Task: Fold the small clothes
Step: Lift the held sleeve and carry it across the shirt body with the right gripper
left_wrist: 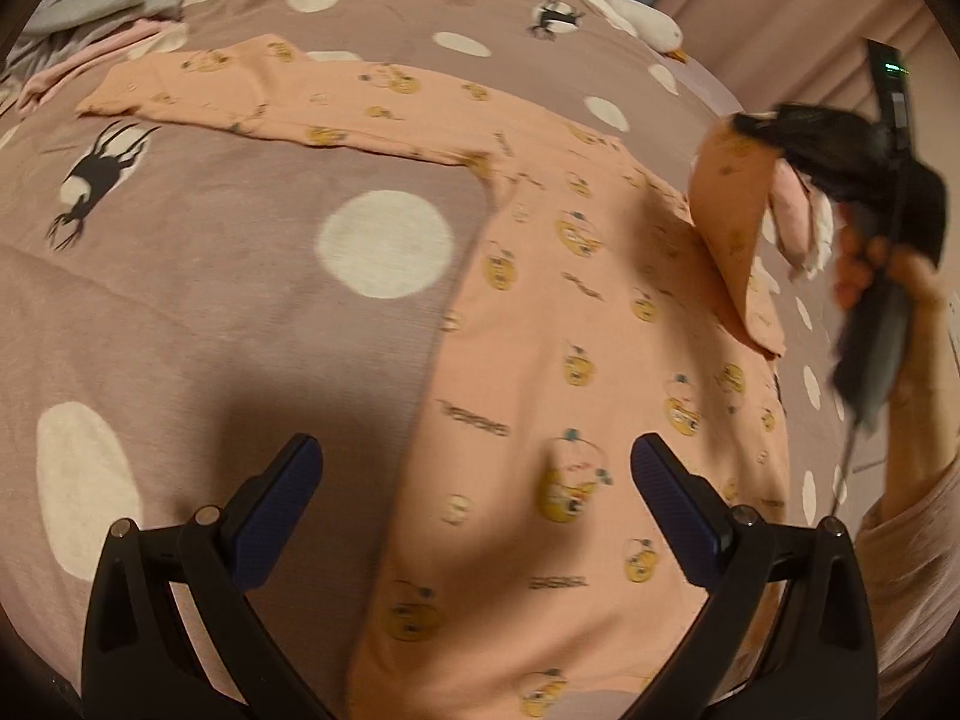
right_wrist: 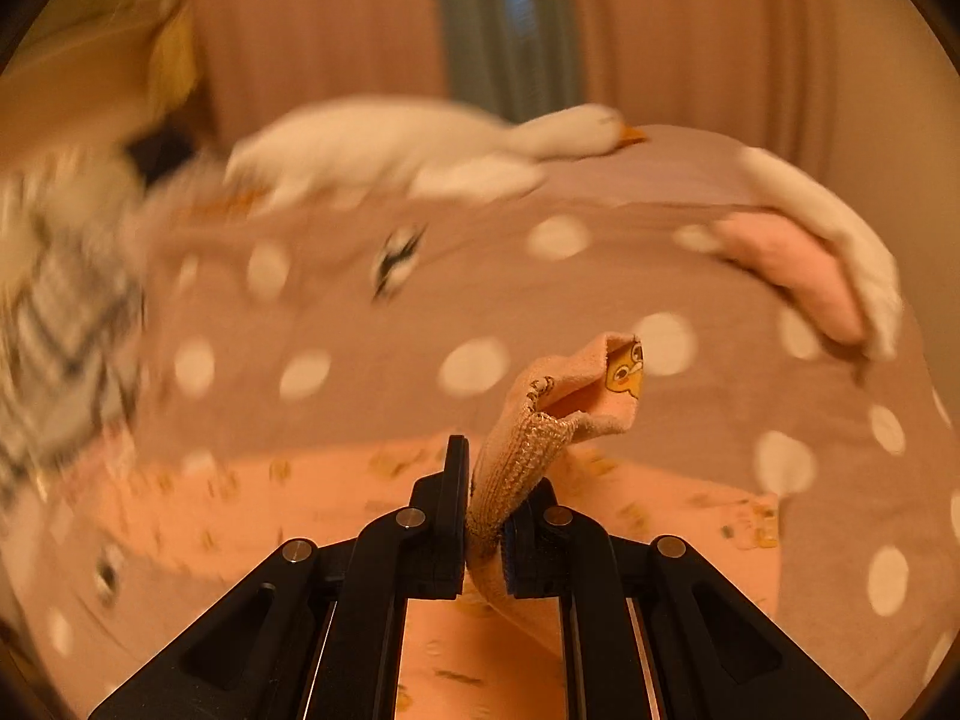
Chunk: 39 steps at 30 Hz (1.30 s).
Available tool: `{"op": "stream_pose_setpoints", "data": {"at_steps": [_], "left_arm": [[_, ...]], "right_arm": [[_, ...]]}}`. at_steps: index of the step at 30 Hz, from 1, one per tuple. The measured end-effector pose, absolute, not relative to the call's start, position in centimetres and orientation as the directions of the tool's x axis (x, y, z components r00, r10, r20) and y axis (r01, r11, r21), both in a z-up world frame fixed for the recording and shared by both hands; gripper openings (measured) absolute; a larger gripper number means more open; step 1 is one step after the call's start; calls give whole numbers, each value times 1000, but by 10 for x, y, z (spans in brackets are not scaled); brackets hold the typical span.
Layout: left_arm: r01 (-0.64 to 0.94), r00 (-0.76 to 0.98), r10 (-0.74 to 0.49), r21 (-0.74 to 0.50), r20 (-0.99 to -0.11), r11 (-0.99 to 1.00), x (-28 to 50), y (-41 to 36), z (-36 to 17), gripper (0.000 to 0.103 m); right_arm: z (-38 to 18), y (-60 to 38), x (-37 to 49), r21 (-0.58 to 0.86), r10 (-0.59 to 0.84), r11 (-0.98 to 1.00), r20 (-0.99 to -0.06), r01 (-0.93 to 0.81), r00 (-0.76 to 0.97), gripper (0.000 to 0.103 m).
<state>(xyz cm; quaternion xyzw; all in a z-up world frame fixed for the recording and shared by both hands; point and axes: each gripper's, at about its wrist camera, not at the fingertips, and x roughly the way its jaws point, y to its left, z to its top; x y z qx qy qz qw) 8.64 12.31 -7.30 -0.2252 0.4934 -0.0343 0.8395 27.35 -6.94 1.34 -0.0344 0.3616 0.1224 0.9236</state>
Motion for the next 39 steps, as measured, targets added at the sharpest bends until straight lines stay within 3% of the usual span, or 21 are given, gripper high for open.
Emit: {"op": "stream_pose_setpoints", "data": {"at_steps": [8,10,11,12,16,17,18,21,24,27,28,32,37,39], "left_arm": [[-208,512,-266,-419,-817,884,86,145,-80,103],[-214,513,-265,-420,-817,882,86,147,-81,103],[-216,513,-265,-422,-816,880,85,149,-82,103],[-218,514,-267,-426,-815,878,84,150,-82,103],[-222,535,-270,-442,-801,869,78,157,-81,103],[-222,540,-272,-447,-796,866,78,159,-81,103],[-223,548,-274,-454,-790,863,76,162,-81,103],[-225,569,-282,-476,-773,850,72,169,-81,103],[-219,582,-293,-493,-759,842,71,173,-82,103],[-211,599,-281,-486,-750,848,65,177,-80,103],[-210,603,-280,-487,-747,848,64,178,-80,103],[-200,623,-306,-525,-720,827,57,188,-81,103],[-193,636,-320,-546,-703,816,50,195,-82,103],[-192,640,-324,-554,-696,810,47,197,-82,103]], "right_arm": [[-73,13,269,-190,100,898,-789,-396,606,12],[-79,21,266,-198,98,879,-815,-434,571,26],[-81,22,264,-190,109,870,-826,-456,552,44],[-79,22,260,-165,145,861,-828,-482,542,51],[-49,-7,255,19,322,864,-789,-504,524,56],[-44,-16,256,76,363,867,-773,-492,520,62],[-41,-27,258,158,414,872,-744,-464,525,69],[-42,-67,267,347,478,877,-697,-331,534,74],[-63,-89,273,430,468,880,-706,-204,531,74],[-81,-80,273,401,433,898,-731,-181,527,73],[-82,-74,272,382,422,904,-732,-190,535,70],[-88,-42,277,269,342,939,-760,-213,553,37],[-94,-1,278,150,276,954,-779,-261,563,31],[-102,16,274,32,198,958,-796,-286,572,31]]}}
